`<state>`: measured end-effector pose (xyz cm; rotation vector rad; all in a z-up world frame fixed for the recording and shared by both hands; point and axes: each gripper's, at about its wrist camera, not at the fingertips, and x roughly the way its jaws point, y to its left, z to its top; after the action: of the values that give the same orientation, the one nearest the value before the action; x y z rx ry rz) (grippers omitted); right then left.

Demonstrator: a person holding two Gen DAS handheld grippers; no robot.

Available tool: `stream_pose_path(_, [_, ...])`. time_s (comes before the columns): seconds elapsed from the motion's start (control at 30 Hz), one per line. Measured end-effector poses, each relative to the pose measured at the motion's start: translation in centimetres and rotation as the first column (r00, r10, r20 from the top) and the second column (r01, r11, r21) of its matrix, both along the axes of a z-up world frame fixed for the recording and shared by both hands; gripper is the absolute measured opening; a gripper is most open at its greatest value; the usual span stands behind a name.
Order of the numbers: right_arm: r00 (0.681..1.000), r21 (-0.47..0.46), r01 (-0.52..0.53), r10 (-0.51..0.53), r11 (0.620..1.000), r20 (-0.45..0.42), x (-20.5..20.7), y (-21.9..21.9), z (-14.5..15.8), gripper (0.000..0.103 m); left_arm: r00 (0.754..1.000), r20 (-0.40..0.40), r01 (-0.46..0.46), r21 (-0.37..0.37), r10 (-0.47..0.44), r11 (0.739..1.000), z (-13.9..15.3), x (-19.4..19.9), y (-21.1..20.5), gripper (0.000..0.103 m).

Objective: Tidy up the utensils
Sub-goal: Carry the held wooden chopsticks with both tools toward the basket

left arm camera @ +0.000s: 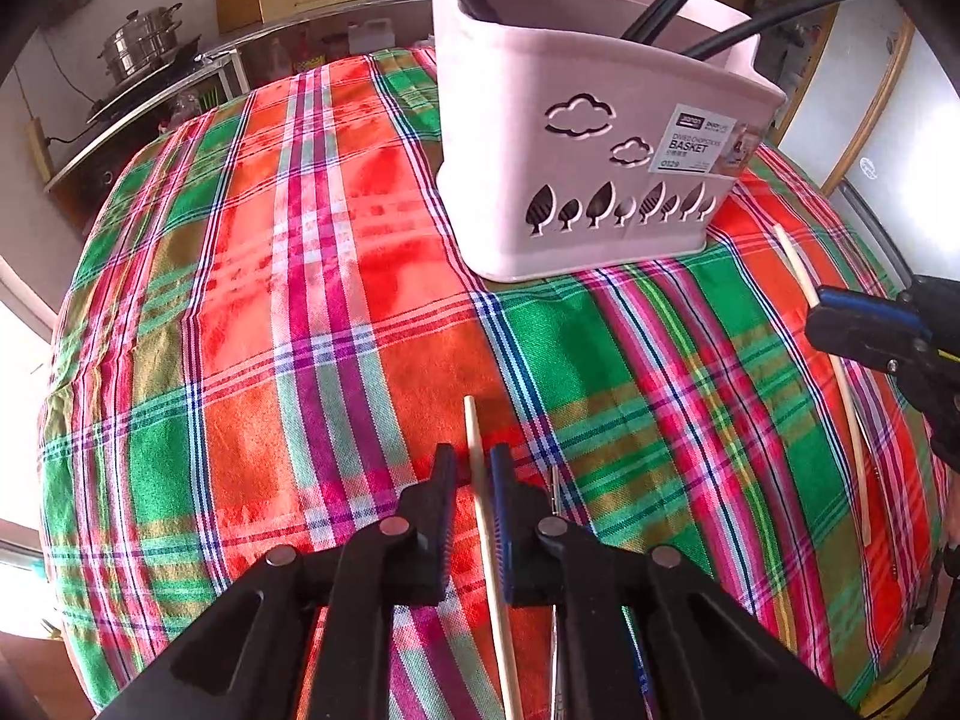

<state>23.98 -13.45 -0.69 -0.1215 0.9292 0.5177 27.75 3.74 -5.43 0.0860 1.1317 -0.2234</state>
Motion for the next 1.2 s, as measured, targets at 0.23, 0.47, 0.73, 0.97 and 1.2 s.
stream_pose_path(0.23, [1.000, 0.015, -0.001, 0.001, 1.000, 0.019, -0.4, -0.2, 0.8, 0.006, 0.999, 0.040, -0.019, -0.065, 0.021, 0.998, 2.1, -0.3, 1.2, 0.006])
stream_pose_path(0.47, [0.998, 0.054, 0.013, -0.016, 0.998, 0.062, -0.8, -0.9, 2.8, 0.006, 0.983, 0.179, -0.010, -0.113, 0.031, 0.994, 8.2, -2.0, 1.8, 0.006])
stream_pose_path(0.73, [0.996, 0.072, 0.009, -0.015, 0.997, 0.087, -1.4, -0.8, 3.7, 0.005, 0.992, 0.128, -0.002, -0.076, 0.012, 0.997, 6.6, -1.9, 1.3, 0.008])
stream_pose_path(0.97, [0.999, -0.011, -0.039, 0.039, 0.999, -0.008, -0.6, 0.4, -0.2, 0.011, 0.999, 0.009, -0.050, -0.067, 0.051, 0.996, 0.9, -0.4, 1.7, 0.027])
stream_pose_path(1.2, [0.998, -0.077, -0.045, 0.041, 0.996, -0.054, 1.1, 1.4, -3.9, 0.017, 0.999, 0.013, -0.031, -0.032, 0.032, 0.999, 0.0, -0.5, 1.0, 0.029])
